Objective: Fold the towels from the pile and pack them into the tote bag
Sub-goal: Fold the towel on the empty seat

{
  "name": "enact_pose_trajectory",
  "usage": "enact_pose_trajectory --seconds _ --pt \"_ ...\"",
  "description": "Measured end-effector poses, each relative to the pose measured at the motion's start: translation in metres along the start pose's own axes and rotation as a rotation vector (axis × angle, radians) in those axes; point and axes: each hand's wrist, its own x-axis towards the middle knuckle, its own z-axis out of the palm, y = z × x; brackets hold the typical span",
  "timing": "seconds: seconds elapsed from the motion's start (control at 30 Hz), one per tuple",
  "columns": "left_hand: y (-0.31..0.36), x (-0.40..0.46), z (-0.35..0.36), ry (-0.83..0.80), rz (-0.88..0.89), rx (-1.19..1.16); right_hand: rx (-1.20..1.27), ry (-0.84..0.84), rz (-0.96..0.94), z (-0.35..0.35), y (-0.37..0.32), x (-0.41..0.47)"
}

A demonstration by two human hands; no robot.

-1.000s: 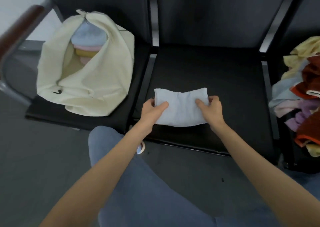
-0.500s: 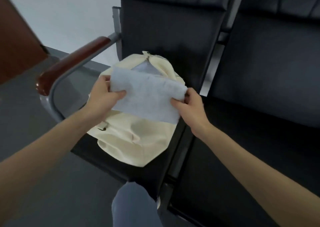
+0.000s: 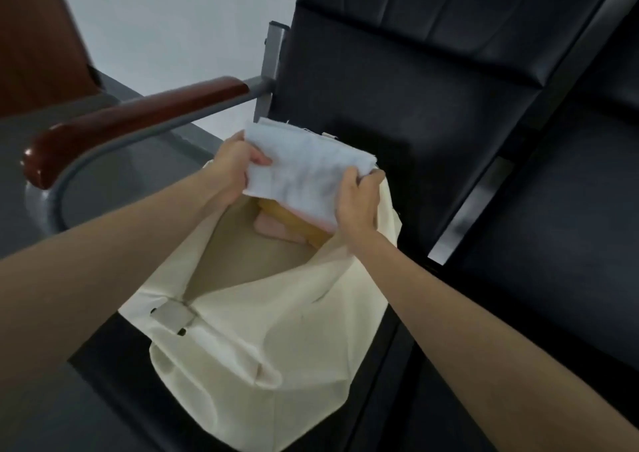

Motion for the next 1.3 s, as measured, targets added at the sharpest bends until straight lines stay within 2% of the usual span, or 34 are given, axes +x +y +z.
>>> enact_pose_trajectory --seconds 0.17,0.23,0.3,0.43,0.6,0.63,0.7,0.77,0.87,0.97,1.07,1.17,1.3 --pt "-0.016 0.020 0.024 -0.217 -0.008 0.156 -0.324 -0.024 -0.188 0.005 0.023 0.013" --pt "-0.020 0.029 0.033 -0.233 -0.035 0.143 -0.410 -0.025 -0.234 0.005 0.025 0.018" --pt "-0.018 0.036 0.040 -0.170 0.011 0.199 -0.551 -0.003 -0.276 0.005 0.022 0.023" --pt "-0.013 0.041 0.048 0.039 0.356 0.512 -0.834 0.115 -0.343 0.006 0.014 0.033" --pt "-0.024 0.048 0.060 0.180 0.593 0.729 -1.143 0.144 -0.409 0.007 0.017 0.042" --pt "-0.028 0.050 0.062 0.205 0.623 0.806 -1.208 0.172 -0.427 0.007 0.021 0.042" --pt "-0.034 0.057 0.066 0.284 0.678 1.117 -1.312 0.250 -0.473 0.008 0.030 0.041" --pt "-0.037 0.063 0.067 0.330 0.685 1.352 -1.333 0.291 -0.541 0.007 0.031 0.040" --pt "-0.032 0.061 0.073 0.386 0.673 1.444 -1.413 0.191 -0.535 0.001 0.034 0.046" --pt "-0.024 0.062 0.074 0.460 0.750 1.463 -1.398 0.081 -0.596 -0.008 0.030 0.051" --pt "-0.023 0.064 0.071 0.437 0.805 1.493 -1.363 0.026 -0.623 -0.014 0.028 0.052" --pt "-0.026 0.065 0.063 0.323 0.846 1.489 -1.383 0.012 -0.590 -0.018 0.027 0.049" --pt "-0.035 0.061 0.052 0.160 0.756 1.499 -1.496 -0.083 -0.589 -0.013 0.027 0.050"
